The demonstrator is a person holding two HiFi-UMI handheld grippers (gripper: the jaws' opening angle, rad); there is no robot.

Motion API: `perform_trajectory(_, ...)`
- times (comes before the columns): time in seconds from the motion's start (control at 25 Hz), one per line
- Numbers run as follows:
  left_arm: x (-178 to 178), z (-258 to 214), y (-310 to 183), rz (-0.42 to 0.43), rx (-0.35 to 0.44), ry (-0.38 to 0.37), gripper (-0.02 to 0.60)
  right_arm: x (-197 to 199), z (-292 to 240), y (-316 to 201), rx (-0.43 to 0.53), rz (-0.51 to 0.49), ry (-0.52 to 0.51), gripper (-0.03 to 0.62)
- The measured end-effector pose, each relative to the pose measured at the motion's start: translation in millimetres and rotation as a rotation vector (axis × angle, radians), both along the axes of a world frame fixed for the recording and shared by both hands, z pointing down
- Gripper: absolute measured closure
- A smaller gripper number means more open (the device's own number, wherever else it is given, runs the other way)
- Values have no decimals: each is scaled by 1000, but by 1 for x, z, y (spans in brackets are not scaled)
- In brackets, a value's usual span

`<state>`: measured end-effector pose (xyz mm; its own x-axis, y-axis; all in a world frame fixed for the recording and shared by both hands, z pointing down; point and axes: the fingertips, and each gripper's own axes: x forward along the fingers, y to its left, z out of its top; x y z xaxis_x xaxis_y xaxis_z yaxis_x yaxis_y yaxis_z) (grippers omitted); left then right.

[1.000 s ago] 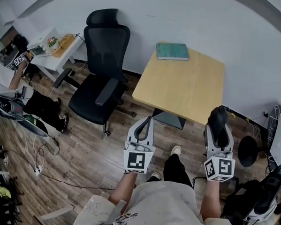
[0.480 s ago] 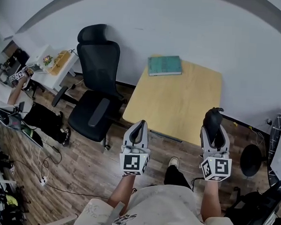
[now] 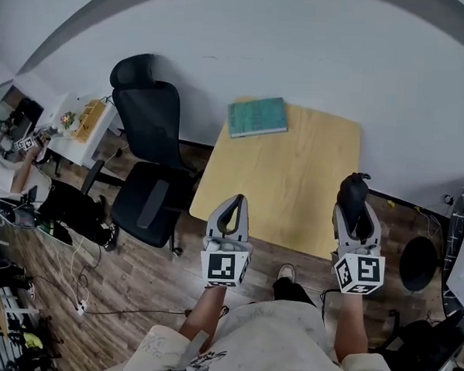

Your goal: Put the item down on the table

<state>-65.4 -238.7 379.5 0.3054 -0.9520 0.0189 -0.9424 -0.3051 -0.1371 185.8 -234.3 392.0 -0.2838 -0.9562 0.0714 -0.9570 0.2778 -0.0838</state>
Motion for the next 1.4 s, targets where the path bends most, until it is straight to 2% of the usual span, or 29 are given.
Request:
perform_trajectory(0.16,21,0,-30,8,-18,-7,574,17,2,-29,-5,-11,2,333)
perform_trajectory(0.52,47,-16,-66,-2,49,-27,574,37,-5,-76,28,-48,-2,333)
perform_trajectory(0.64,43,-16,-68,-9,52,-47,574,30,-4,-84,35,-62,1,333)
perform_trajectory(0.88,21,-3,-70,-58,16,-30,574,11,4,-95,33,-90,8,334)
perform_trajectory(1.08,10,-2,-75,-65,71,-39,574,-3,11,-104,33,-102,11,333)
perform_trajectory(1.24,-4,8,-76,-93,32,-15,574,-16,15,-109,37,-120,16,333)
perform_trajectory(1.4,-10,8,-78,-96,57,-25,574,-21,18,-112,31,-126,16,333)
